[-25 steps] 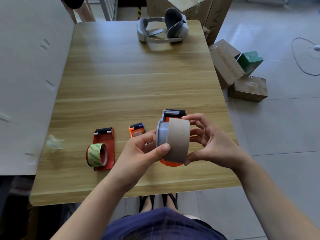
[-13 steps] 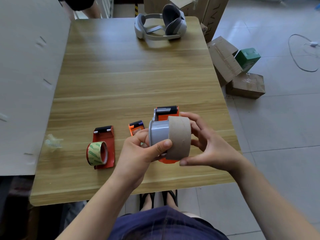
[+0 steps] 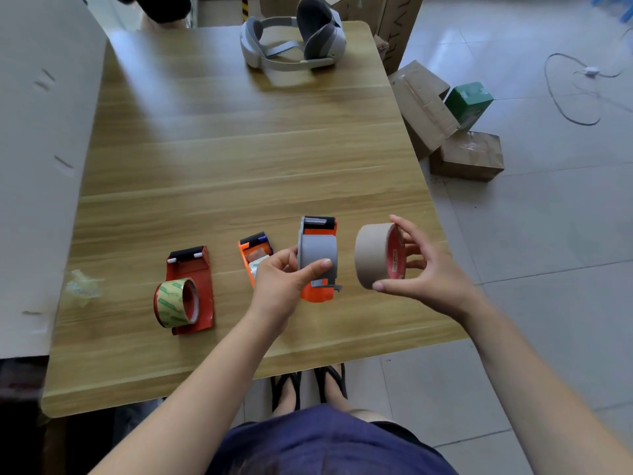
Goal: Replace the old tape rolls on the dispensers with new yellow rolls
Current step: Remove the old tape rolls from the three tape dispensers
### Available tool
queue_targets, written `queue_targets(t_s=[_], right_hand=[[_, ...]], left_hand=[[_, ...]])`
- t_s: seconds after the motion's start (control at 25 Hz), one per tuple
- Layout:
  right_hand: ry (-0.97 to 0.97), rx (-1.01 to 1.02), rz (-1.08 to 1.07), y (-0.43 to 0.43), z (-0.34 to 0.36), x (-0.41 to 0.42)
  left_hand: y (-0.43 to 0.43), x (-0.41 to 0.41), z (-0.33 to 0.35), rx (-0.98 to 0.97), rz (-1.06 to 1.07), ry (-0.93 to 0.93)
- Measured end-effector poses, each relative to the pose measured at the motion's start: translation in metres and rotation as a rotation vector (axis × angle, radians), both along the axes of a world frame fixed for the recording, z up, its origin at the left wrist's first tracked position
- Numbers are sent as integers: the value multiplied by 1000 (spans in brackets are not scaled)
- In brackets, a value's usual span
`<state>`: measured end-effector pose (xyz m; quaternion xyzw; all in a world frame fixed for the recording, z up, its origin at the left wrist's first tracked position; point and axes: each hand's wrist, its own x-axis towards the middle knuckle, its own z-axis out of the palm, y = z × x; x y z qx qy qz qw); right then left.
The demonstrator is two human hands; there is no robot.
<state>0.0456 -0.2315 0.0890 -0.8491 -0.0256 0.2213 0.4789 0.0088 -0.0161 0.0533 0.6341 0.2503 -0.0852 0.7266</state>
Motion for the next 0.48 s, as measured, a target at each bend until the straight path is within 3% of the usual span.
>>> queue_targets(t_s=[0.48], right_hand=[[-39, -785, -67, -48, -68, 23]], left_hand=[[-35, 48, -90, 311, -8, 113]])
